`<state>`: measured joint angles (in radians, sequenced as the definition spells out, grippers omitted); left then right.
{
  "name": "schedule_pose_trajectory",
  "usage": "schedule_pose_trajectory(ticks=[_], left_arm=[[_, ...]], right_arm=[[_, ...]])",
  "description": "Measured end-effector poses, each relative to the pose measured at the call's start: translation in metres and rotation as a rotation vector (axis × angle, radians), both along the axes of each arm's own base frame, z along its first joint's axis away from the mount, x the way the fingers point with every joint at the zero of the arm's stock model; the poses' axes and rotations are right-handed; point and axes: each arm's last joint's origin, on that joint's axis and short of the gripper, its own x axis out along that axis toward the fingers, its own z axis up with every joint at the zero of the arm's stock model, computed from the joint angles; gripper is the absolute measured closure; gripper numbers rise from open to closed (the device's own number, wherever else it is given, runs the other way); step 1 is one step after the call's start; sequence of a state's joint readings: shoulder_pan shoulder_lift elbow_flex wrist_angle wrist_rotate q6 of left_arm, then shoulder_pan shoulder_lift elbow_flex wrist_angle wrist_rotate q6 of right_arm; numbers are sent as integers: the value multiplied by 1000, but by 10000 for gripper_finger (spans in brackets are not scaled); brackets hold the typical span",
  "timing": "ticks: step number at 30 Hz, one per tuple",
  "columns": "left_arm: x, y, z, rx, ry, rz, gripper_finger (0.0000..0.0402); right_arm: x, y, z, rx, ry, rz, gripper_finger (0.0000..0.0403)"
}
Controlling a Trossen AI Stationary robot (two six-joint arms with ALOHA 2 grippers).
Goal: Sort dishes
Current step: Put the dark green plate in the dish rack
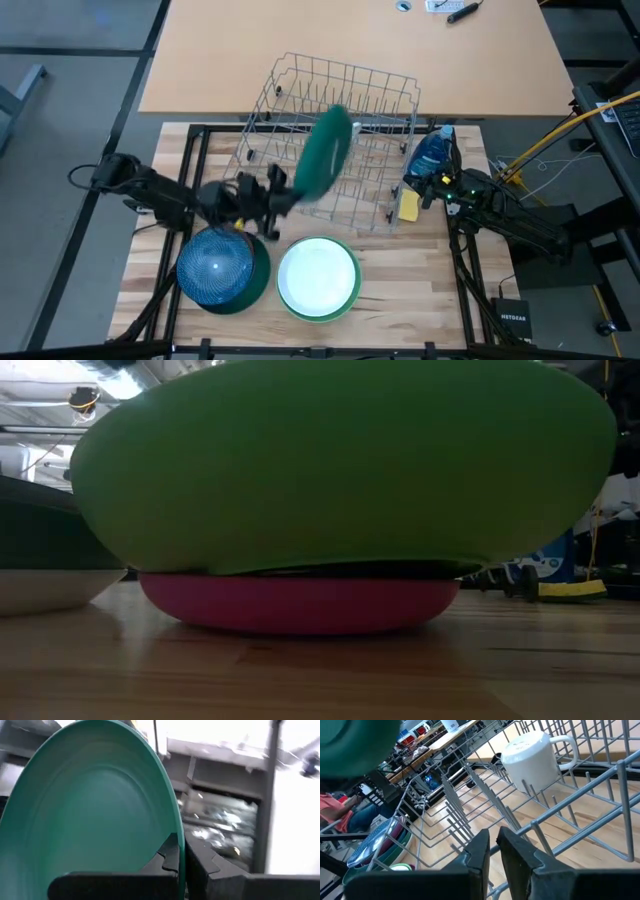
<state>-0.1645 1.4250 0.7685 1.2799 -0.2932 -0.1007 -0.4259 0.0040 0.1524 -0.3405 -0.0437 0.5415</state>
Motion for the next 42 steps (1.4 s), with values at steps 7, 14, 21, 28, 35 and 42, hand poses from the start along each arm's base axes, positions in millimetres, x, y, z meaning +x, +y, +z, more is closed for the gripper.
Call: schedule_pose_trajectory(ticks=[7, 14, 21, 28, 35, 42], left_arm=[[3, 81, -3, -118, -8, 45, 401], [-23, 175, -10, -197, 45, 102, 401], [-65, 243, -20, -275, 144, 160, 401], [-88, 266, -22, -286, 158, 182, 401], [-87, 288, -32, -344, 187, 146, 401], [-60, 320, -23, -339, 178, 75, 401]], right_arm=[[0, 0, 0, 2, 4, 1, 350], [0, 0, -1, 2, 5, 1, 350], [0, 0, 0, 3, 4, 1, 350], [0, 0, 0, 4, 5, 1, 350], [0, 0, -1, 5, 5, 1, 350], [0, 0, -1, 6, 5, 0, 350]])
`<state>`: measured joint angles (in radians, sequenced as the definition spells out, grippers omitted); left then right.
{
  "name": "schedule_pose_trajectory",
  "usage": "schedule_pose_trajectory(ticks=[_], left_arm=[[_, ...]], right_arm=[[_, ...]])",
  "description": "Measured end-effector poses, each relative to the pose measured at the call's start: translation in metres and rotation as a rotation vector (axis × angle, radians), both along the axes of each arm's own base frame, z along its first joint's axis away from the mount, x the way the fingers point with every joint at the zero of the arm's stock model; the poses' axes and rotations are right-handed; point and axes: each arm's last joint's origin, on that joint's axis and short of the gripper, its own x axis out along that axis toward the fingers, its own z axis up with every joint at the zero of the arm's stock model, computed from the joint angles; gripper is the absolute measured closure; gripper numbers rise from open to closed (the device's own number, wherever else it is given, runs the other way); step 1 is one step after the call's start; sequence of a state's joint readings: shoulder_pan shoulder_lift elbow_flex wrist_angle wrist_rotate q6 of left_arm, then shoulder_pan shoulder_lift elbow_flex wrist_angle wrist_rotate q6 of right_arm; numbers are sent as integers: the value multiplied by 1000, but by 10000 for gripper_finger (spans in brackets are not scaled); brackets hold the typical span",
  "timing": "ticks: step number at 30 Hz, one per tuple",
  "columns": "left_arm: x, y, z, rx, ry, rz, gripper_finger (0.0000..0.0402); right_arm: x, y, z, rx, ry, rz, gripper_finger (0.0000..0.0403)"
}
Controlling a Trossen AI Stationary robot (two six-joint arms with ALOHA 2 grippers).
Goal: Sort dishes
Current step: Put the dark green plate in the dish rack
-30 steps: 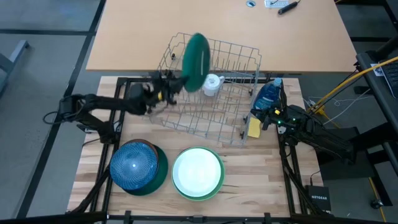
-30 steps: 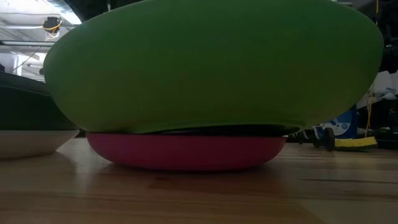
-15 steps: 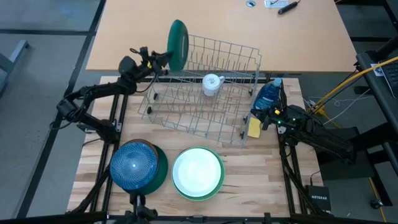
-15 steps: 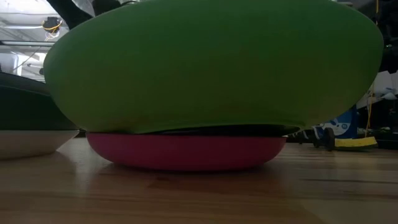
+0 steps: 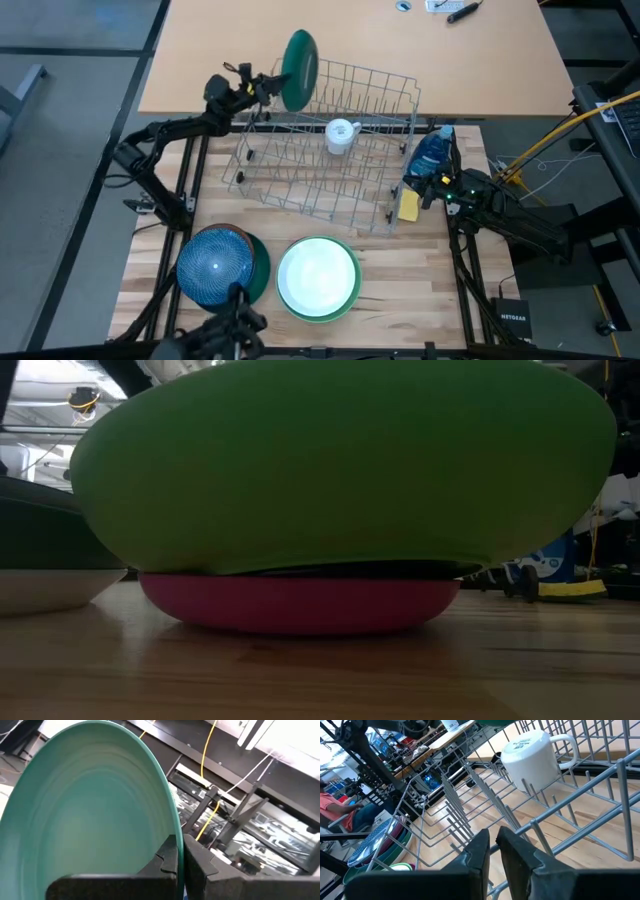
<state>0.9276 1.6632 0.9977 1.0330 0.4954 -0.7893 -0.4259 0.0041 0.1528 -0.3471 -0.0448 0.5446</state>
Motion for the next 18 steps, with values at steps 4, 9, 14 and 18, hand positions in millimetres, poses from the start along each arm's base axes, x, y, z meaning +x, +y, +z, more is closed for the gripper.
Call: schedule_pose_trajectory(ticks=[4, 9, 14, 18], left_arm=[[7, 9, 6, 23, -6, -15, 401], [3, 12, 7, 24, -3, -8, 402], [-2, 20, -3, -36, 73, 22, 402], [-1, 22, -9, -43, 137, 41, 401]], right_arm=[[0, 0, 0, 0, 0, 0, 350], [0, 0, 0, -3, 2, 1, 350], [0, 0, 0, -2, 2, 1, 350], [0, 0, 0, -2, 3, 1, 350]])
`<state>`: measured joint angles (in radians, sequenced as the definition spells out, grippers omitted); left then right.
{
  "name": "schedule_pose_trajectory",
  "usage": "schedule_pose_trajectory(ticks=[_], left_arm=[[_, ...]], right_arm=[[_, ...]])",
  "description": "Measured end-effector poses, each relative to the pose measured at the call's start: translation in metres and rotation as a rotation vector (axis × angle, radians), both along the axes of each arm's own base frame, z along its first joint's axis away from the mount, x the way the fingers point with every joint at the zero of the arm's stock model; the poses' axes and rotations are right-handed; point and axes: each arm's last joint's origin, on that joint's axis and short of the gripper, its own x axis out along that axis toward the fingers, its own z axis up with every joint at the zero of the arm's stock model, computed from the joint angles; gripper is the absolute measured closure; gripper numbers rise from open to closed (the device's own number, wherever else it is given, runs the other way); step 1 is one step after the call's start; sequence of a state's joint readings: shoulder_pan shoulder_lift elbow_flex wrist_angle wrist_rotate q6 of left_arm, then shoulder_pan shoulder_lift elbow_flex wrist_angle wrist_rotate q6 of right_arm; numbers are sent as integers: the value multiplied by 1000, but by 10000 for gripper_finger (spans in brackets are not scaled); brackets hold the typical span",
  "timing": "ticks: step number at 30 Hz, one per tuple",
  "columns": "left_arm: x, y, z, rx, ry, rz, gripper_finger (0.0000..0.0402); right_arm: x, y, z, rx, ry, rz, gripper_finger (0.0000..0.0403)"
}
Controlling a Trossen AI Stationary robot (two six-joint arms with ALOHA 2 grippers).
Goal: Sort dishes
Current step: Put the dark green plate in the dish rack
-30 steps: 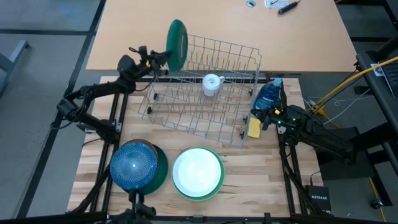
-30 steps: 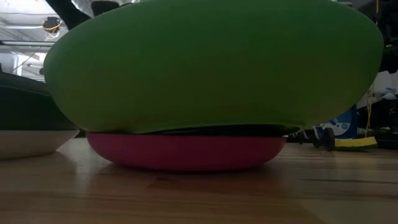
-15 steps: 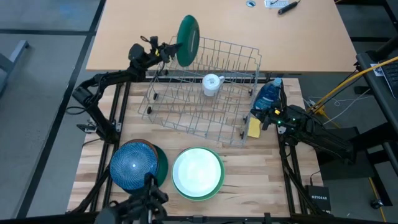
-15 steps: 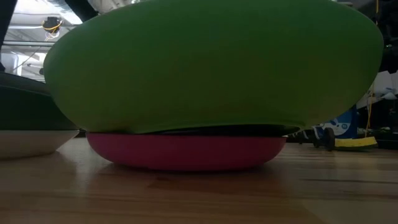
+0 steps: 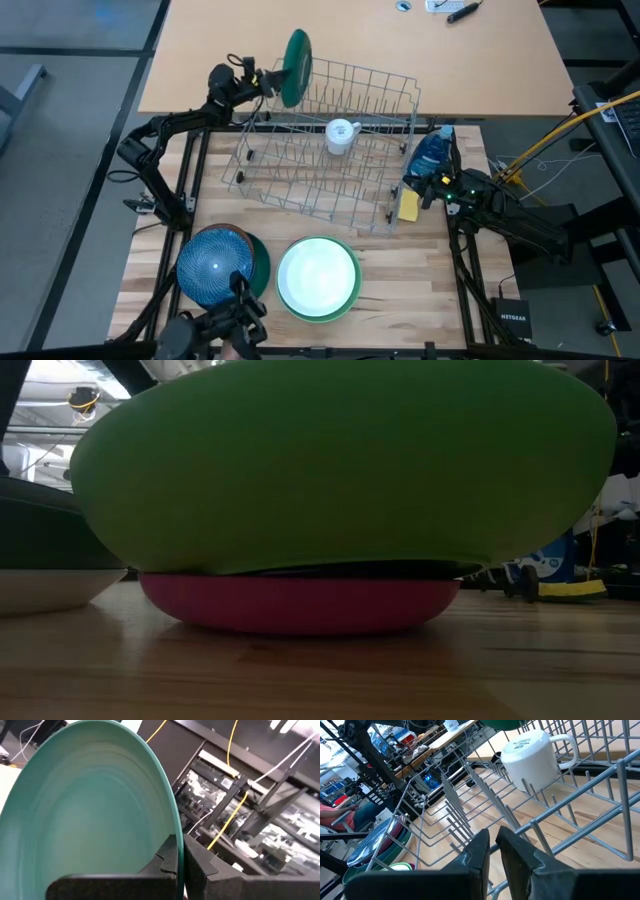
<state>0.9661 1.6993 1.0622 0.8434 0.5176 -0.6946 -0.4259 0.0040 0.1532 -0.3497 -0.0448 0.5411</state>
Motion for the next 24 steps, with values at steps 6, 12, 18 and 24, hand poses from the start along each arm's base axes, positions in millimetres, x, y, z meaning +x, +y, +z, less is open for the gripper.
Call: schedule_pose_trajectory(ticks=[6, 12, 18, 24], left_arm=[[0, 0, -2, -9, 22, 3, 401], [-1, 4, -15, -145, 95, 101, 398], [-1, 5, -24, -191, 149, 135, 381], [-1, 4, -31, -219, 215, 127, 351]], right_arm=[[0, 0, 0, 1, 2, 0, 350], [0, 0, 0, 2, 3, 0, 350], [0, 0, 0, 2, 5, 1, 350], [0, 0, 0, 2, 5, 1, 350]])
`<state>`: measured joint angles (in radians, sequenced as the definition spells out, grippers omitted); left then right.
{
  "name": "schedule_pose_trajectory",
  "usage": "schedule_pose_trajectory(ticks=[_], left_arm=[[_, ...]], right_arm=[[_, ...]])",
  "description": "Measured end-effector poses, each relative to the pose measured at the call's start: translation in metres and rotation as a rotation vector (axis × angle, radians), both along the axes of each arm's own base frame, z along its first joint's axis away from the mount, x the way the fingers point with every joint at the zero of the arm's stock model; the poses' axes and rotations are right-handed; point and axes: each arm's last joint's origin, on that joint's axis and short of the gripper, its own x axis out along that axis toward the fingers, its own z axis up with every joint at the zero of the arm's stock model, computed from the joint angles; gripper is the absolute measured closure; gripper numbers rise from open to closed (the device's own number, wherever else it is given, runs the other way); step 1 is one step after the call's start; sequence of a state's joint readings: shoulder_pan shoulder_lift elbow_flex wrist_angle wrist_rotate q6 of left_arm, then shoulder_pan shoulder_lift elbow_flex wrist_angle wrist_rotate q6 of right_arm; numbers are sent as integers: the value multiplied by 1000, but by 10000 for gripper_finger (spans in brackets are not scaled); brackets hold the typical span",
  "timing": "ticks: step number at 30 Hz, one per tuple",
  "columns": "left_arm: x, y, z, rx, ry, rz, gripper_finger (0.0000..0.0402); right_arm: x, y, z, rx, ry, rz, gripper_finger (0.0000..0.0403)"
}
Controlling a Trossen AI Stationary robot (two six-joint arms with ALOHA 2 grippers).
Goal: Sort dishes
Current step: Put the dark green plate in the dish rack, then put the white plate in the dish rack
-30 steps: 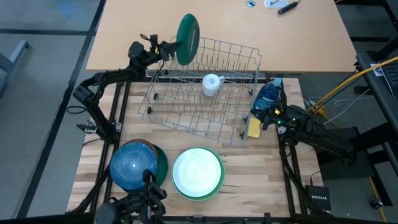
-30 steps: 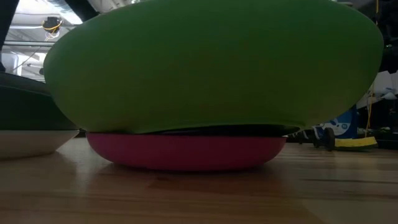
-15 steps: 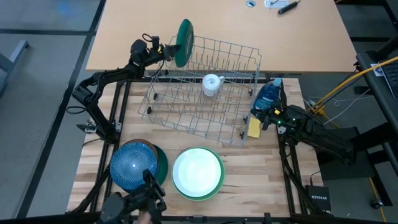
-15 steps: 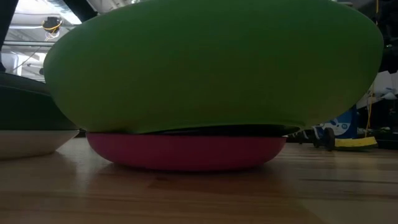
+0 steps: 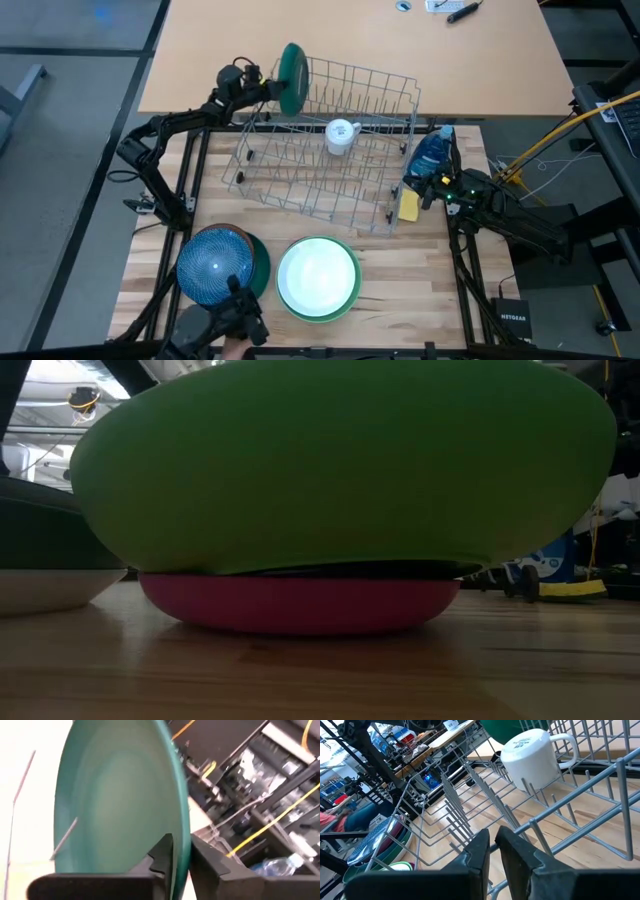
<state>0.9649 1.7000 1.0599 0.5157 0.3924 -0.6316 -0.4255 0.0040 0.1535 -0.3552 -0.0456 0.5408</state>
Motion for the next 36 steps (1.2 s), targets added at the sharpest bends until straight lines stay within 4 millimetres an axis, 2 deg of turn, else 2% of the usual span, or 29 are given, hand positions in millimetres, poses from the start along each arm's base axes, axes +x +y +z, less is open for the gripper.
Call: schedule_pose_trajectory(ticks=[7, 13, 18, 24, 30, 36], left_arm=[[-1, -2, -11, -3, 128, -21, 277], [-18, 0, -2, 13, 167, -13, 230], [-38, 0, 5, -21, 211, 23, 222], [-50, 0, 14, -23, 210, 52, 222], [-66, -4, 32, 16, 171, 39, 221], [-86, -19, 55, 15, 160, 44, 221]], right_arm=[[0, 0, 0, 0, 0, 0, 350], [0, 0, 0, 0, 0, 0, 350], [0, 0, 0, 0, 0, 0, 350], [0, 0, 0, 0, 0, 0, 350], [0, 0, 0, 0, 0, 0, 350], [0, 0, 0, 0, 0, 0, 350]])
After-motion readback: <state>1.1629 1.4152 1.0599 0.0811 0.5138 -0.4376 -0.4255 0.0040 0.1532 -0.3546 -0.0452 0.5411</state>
